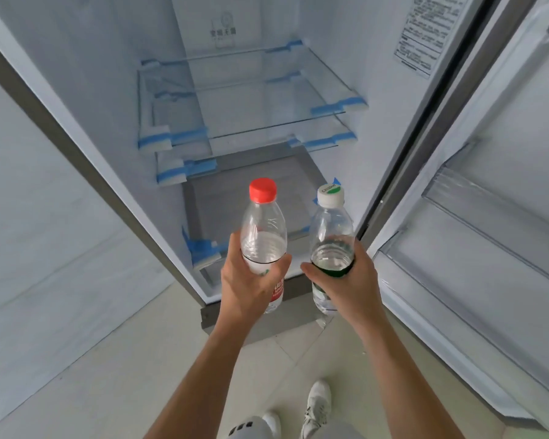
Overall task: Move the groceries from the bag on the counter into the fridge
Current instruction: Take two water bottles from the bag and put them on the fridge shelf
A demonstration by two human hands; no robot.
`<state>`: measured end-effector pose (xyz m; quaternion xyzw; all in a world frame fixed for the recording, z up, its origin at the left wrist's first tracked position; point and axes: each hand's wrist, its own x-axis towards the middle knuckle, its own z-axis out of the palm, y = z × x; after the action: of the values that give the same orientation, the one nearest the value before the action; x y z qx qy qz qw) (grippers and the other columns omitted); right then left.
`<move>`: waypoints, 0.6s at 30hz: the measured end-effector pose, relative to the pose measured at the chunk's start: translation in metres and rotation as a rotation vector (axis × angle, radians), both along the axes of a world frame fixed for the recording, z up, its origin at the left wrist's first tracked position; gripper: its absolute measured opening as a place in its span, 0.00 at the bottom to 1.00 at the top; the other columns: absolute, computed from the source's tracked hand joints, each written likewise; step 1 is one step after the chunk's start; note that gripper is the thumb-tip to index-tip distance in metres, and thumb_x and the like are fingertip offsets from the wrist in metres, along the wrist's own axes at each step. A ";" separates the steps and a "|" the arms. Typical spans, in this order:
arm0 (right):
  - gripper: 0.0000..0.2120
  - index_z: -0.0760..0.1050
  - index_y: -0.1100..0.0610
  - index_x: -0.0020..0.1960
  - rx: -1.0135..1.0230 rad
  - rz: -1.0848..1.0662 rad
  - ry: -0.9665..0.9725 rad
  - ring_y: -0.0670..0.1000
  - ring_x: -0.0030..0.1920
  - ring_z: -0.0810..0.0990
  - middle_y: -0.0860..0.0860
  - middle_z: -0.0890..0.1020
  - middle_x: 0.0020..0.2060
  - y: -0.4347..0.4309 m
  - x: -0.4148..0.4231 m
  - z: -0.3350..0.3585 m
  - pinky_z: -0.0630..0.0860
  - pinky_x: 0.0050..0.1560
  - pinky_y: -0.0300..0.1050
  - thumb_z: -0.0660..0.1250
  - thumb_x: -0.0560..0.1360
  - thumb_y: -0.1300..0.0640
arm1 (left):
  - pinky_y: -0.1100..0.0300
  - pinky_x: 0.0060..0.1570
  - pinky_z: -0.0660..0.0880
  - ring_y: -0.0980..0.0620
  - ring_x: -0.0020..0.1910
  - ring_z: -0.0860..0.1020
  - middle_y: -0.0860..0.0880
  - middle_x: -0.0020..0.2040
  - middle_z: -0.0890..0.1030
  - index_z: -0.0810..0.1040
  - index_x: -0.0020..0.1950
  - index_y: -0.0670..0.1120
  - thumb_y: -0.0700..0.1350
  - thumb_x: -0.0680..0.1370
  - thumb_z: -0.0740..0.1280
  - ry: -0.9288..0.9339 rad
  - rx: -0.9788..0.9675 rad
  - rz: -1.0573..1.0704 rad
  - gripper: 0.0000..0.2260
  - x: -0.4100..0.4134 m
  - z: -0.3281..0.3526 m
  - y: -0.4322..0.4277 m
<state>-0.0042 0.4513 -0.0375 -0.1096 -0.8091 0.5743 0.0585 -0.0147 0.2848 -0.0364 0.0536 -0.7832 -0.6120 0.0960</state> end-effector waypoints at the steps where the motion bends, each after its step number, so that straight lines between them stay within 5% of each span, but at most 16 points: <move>1: 0.20 0.74 0.46 0.51 -0.002 0.018 0.010 0.43 0.43 0.82 0.43 0.82 0.40 0.001 -0.008 0.003 0.75 0.45 0.39 0.81 0.64 0.52 | 0.72 0.40 0.75 0.60 0.44 0.79 0.60 0.44 0.80 0.69 0.52 0.61 0.61 0.63 0.72 0.013 0.014 0.031 0.21 -0.003 0.002 0.002; 6: 0.21 0.75 0.47 0.52 -0.051 0.103 0.077 0.44 0.43 0.83 0.43 0.83 0.41 0.010 -0.045 0.024 0.77 0.46 0.41 0.81 0.64 0.53 | 0.67 0.41 0.76 0.53 0.44 0.80 0.51 0.45 0.80 0.71 0.53 0.57 0.60 0.63 0.71 0.111 0.053 0.134 0.22 -0.021 0.028 0.015; 11: 0.23 0.75 0.47 0.53 -0.101 0.165 0.193 0.42 0.44 0.82 0.44 0.83 0.41 0.015 -0.081 0.064 0.75 0.42 0.29 0.82 0.64 0.56 | 0.69 0.41 0.76 0.54 0.45 0.81 0.53 0.45 0.81 0.73 0.55 0.56 0.59 0.63 0.72 0.242 0.045 0.175 0.23 -0.041 0.068 0.024; 18: 0.24 0.76 0.47 0.56 -0.141 0.210 0.315 0.42 0.48 0.82 0.42 0.83 0.45 0.014 -0.129 0.113 0.78 0.48 0.38 0.82 0.64 0.52 | 0.69 0.42 0.76 0.56 0.45 0.81 0.54 0.45 0.82 0.74 0.55 0.54 0.57 0.64 0.72 0.376 0.097 0.224 0.22 -0.081 0.124 0.029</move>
<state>-0.1328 0.4650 0.0760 0.0624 -0.7547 0.6427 0.1162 -0.0961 0.3140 0.0874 0.0299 -0.7103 -0.6337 0.3051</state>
